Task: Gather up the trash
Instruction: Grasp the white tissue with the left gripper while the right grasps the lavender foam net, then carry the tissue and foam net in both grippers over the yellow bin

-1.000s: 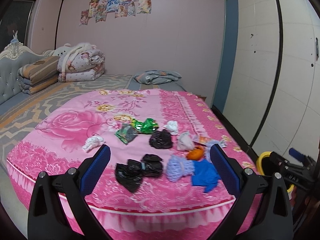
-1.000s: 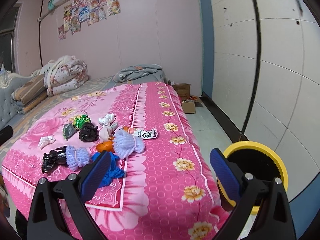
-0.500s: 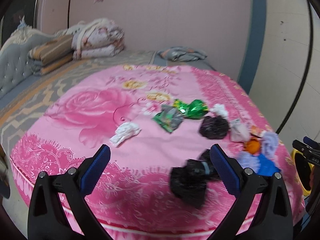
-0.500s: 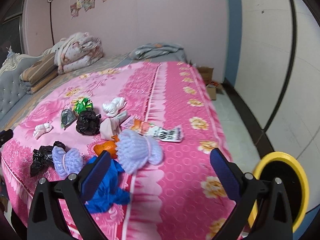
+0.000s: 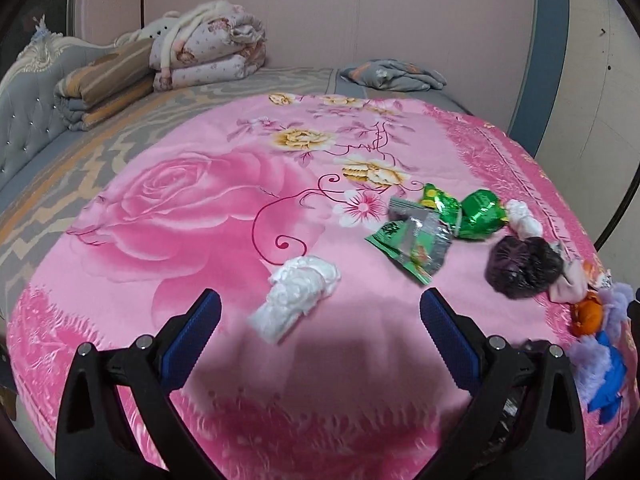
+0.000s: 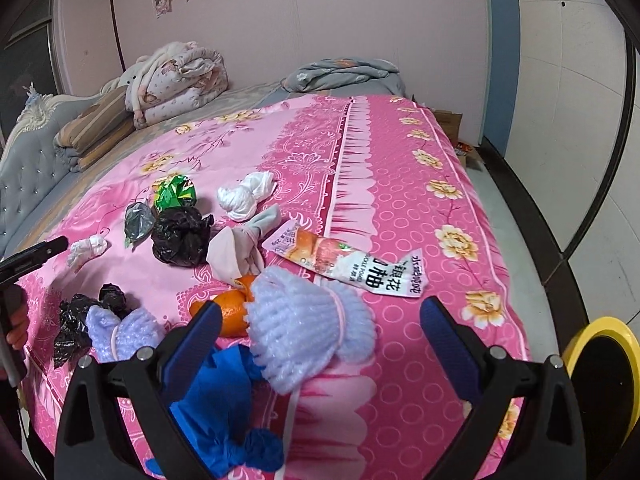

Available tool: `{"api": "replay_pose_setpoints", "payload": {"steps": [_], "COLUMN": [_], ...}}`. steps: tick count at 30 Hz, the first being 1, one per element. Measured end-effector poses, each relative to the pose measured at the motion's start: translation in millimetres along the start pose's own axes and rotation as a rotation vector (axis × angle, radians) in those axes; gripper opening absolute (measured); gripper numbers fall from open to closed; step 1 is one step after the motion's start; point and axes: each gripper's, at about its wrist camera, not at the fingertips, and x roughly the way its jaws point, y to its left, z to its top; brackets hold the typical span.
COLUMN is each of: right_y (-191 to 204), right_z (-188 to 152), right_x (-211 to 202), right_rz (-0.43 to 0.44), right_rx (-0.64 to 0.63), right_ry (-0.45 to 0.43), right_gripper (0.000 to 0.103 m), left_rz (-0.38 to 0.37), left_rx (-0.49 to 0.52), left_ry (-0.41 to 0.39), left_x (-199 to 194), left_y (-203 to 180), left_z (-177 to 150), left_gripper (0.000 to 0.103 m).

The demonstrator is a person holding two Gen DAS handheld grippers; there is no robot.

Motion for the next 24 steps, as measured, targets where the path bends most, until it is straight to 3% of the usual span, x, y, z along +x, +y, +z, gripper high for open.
{"api": "replay_pose_setpoints", "payload": {"steps": [8,10,12,13,16,24], "right_y": [-12,-14,-16,-17,-17,-18], "right_z": [1,-1,-3,-4,-5,-5], "right_x": [18,23,27,30,34,29], "right_rz": [0.036,0.038,0.039,0.044,0.049,0.054], "right_rx": [0.051,0.059,0.067,0.070,0.071,0.066], "right_ry": [0.019,0.026,0.036,0.044,0.047,0.048], "right_gripper": [0.094,0.087,0.076,0.073,0.064,0.053], "left_rz": [-0.043,-0.062,-0.067,-0.069,-0.069,-0.082], "left_rx": [0.024,0.022,0.028,0.038,0.058,0.008], "left_ry": [0.044,0.076,0.102,0.109,0.115,0.086], "left_x": [41,54,63,66,71,64], "left_y": [1,0,-3,-5,-8,0], "left_z": [7,5,2,1,-3,0], "left_gripper": [0.094,0.076,0.064,0.050,0.031,0.025]}}
